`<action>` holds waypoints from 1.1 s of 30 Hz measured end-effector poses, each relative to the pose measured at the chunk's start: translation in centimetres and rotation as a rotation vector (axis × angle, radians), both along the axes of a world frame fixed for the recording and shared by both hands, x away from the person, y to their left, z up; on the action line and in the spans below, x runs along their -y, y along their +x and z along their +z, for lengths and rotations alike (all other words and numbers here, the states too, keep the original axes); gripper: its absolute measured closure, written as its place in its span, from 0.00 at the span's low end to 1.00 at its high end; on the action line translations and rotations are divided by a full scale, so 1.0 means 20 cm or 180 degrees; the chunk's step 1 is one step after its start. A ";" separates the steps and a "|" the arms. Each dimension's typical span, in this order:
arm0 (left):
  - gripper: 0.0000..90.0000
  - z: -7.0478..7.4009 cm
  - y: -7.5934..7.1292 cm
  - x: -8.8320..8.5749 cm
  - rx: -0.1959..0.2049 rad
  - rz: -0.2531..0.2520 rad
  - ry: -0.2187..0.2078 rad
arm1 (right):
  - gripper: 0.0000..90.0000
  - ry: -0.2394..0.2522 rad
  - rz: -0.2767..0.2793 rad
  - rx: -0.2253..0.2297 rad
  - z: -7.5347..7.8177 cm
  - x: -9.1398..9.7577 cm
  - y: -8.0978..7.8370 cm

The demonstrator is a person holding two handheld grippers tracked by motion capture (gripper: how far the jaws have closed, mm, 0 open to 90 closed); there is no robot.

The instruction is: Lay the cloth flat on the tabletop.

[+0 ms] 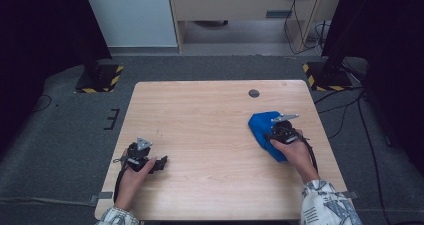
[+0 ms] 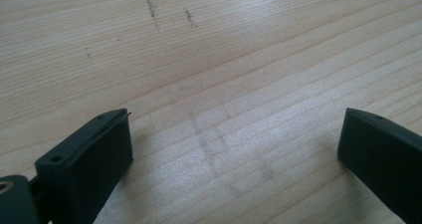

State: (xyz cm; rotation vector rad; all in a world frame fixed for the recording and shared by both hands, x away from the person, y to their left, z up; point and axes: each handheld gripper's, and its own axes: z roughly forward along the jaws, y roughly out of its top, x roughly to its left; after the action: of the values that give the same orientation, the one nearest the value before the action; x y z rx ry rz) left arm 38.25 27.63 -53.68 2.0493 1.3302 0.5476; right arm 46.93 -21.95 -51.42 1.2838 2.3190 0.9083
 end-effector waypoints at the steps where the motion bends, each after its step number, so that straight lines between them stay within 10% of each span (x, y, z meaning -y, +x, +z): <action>1: 0.00 0.00 0.00 0.00 0.0000 0.0000 -0.0001 | 0.86 0.0006 0.0022 0.0043 0.01 0.00 0.00; 19: 0.00 0.00 0.00 0.00 0.0000 -0.0003 -0.0002 | 0.90 0.0539 0.0172 0.0457 0.32 -0.03 -0.10; 33: 0.00 0.00 0.00 0.00 0.0000 -0.0008 -0.0002 | 0.90 0.0609 0.0455 0.0606 0.47 -0.19 -0.16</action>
State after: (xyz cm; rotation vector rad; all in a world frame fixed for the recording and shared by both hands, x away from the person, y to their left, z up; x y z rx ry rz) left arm 38.27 27.63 -53.69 2.0500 1.3275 0.5461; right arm 43.72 -18.07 -41.94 1.0580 2.2393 1.2680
